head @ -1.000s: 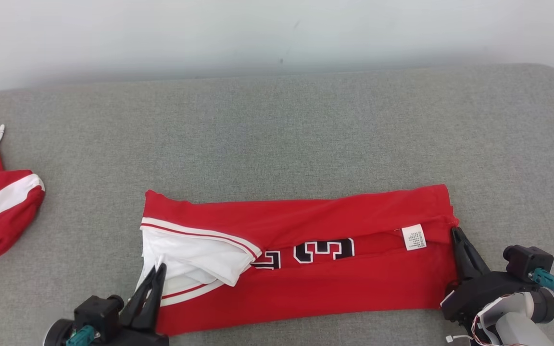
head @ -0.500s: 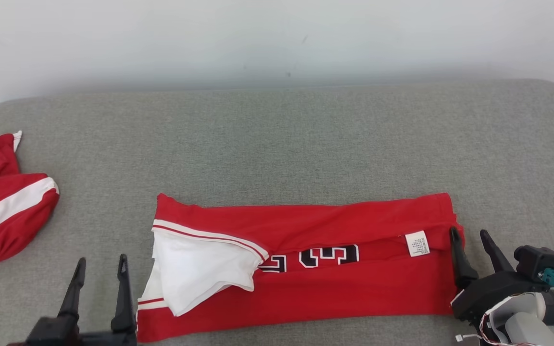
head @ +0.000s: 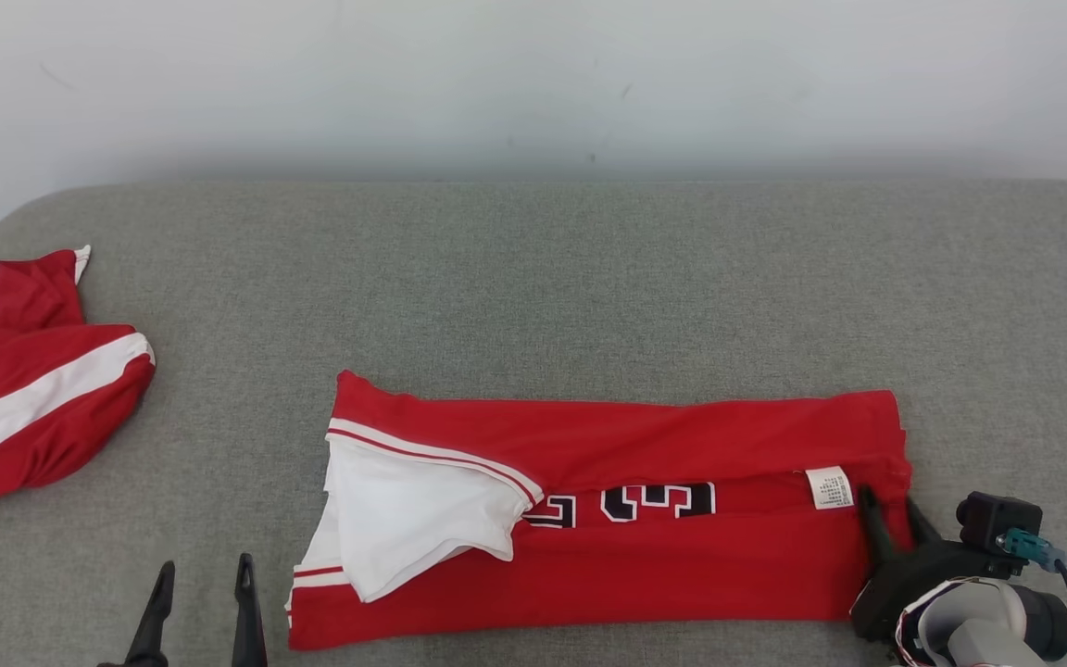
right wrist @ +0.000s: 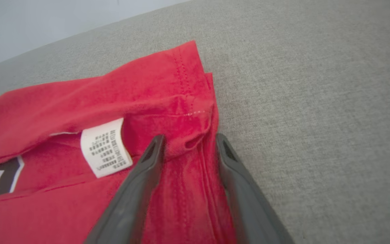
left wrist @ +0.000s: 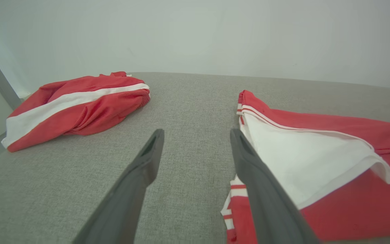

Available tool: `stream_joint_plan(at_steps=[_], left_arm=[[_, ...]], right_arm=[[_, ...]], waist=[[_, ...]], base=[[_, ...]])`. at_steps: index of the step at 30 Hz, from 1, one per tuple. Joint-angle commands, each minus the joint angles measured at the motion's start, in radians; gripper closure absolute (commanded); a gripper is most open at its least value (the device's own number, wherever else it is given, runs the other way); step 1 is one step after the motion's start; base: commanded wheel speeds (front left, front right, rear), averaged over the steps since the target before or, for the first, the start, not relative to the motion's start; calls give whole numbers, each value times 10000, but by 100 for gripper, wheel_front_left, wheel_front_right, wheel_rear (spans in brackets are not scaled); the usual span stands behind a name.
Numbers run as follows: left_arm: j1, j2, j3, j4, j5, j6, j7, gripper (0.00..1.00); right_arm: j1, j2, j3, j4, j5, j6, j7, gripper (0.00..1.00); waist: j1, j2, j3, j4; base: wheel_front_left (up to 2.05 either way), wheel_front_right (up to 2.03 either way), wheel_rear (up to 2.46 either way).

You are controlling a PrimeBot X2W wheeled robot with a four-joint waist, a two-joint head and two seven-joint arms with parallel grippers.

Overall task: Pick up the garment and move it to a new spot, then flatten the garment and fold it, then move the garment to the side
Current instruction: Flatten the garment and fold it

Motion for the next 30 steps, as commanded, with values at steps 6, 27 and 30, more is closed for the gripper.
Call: stream_joint_plan(at_steps=[6,27,30], left_arm=[[174,-59,192,124,256,-29,-32,0],[491,-61,100,164,21,231,-32,0],[563,-61,28,170,9,246,-32,0]], right_arm=[[-206,-93,167,204,236,-26,-97,100],[475,-1068,-109,-2829,-816,-26,-182,100],[686,-573,554,-4170,-1068,-24,-18,100]], waist=[[0,0,-19,-112],[0,0,-513,-498],[0,0,-585,-529]], base=[[0,0,0],[0,0,0],[0,0,0]])
